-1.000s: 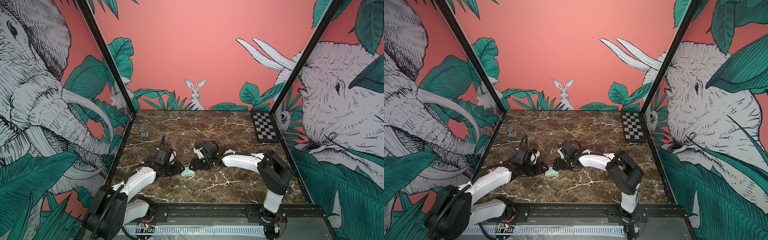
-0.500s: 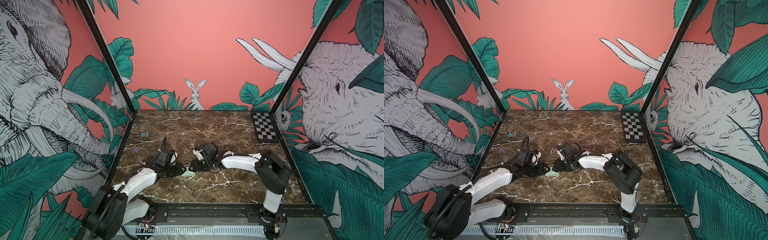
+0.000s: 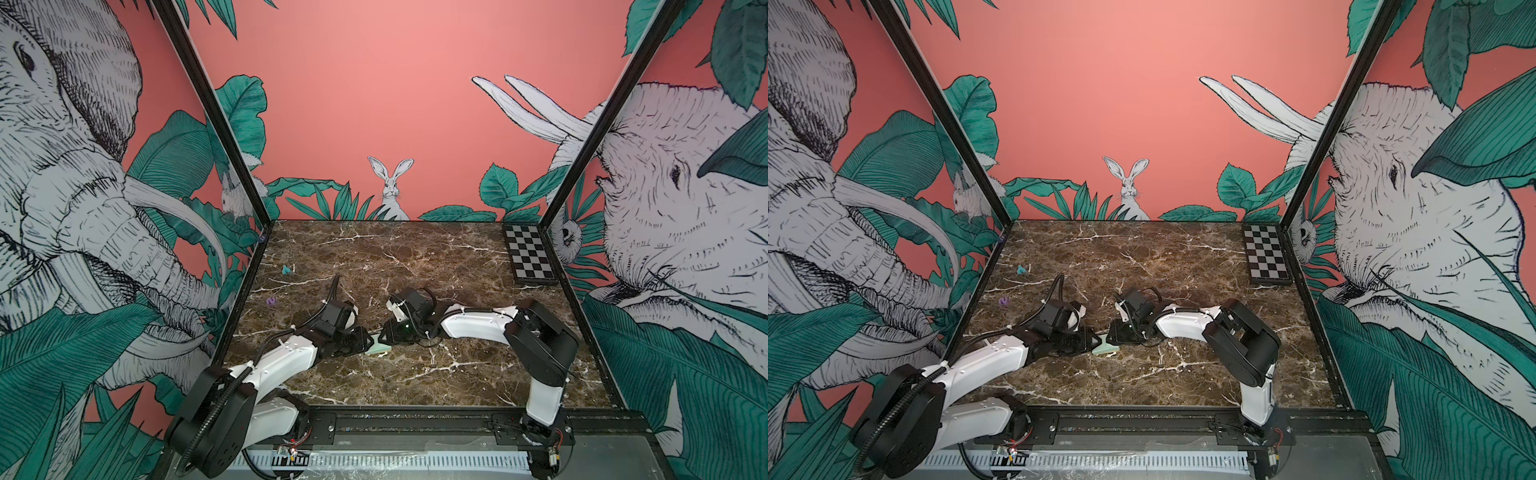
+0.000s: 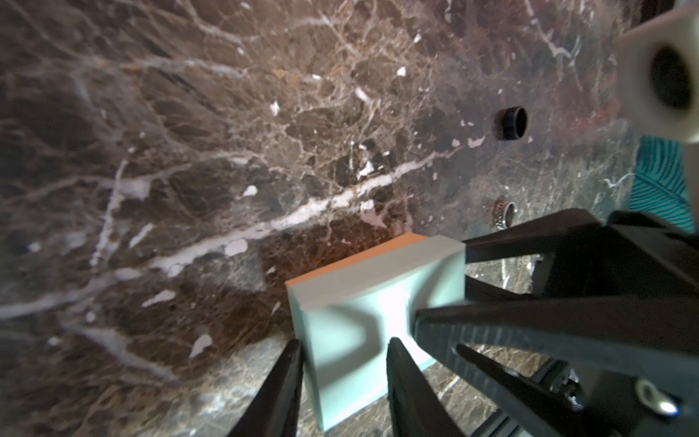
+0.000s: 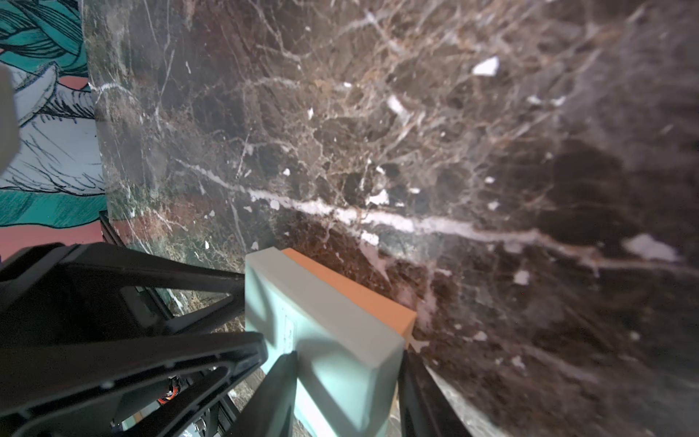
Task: Take the rings out of the lift-off lid box
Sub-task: Close the lid on the jewelry box.
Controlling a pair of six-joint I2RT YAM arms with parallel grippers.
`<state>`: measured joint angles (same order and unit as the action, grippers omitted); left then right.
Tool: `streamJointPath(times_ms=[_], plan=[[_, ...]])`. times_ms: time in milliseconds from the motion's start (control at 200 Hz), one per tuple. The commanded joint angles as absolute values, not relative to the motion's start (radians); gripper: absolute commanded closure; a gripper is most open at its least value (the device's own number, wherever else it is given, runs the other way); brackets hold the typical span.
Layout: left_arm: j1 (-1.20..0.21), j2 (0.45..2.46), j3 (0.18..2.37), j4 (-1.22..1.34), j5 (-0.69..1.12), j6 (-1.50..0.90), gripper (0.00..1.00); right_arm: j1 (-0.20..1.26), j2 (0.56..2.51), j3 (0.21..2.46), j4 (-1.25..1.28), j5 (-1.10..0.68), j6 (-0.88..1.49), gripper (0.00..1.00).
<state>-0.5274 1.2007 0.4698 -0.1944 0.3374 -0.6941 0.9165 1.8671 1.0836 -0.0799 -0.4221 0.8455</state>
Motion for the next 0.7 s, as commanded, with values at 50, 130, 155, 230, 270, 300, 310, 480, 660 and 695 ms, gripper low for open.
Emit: streamJointPath(times_ms=[50, 130, 155, 230, 270, 300, 310, 480, 660, 695], plan=[[-0.535, 1.202, 0.503, -0.291, 0.259, -0.635, 0.60, 0.928, 1.838, 1.064, -0.132, -0.362, 0.805, 0.40], [-0.535, 1.200, 0.499, -0.284, 0.265, -0.635, 0.60, 0.927, 1.795, 1.097, -0.240, -0.300, 0.731, 0.41], [-0.535, 1.198, 0.502, -0.282, 0.267, -0.638, 0.60, 0.927, 1.783, 1.111, -0.276, -0.276, 0.706, 0.42], [-0.535, 1.185, 0.502, -0.270, 0.269, -0.647, 0.59, 0.927, 1.750, 1.135, -0.325, -0.242, 0.667, 0.50], [-0.535, 1.179, 0.506, -0.268, 0.266, -0.647, 0.59, 0.928, 1.740, 1.139, -0.316, -0.249, 0.659, 0.57], [-0.534, 1.177, 0.511, -0.273, 0.264, -0.647, 0.59, 0.927, 1.740, 1.145, -0.310, -0.259, 0.657, 0.63], [-0.535, 1.179, 0.514, -0.275, 0.264, -0.644, 0.59, 0.927, 1.742, 1.148, -0.310, -0.265, 0.656, 0.65], [-0.535, 1.201, 0.530, -0.266, 0.276, -0.645, 0.59, 0.927, 1.810, 1.191, -0.335, -0.303, 0.651, 0.76], [-0.543, 1.204, 0.532, -0.263, 0.283, -0.667, 0.62, 0.929, 1.812, 1.187, -0.352, -0.323, 0.647, 0.81], [-0.547, 1.205, 0.529, -0.265, 0.279, -0.673, 0.62, 0.929, 1.809, 1.187, -0.362, -0.317, 0.645, 0.82]])
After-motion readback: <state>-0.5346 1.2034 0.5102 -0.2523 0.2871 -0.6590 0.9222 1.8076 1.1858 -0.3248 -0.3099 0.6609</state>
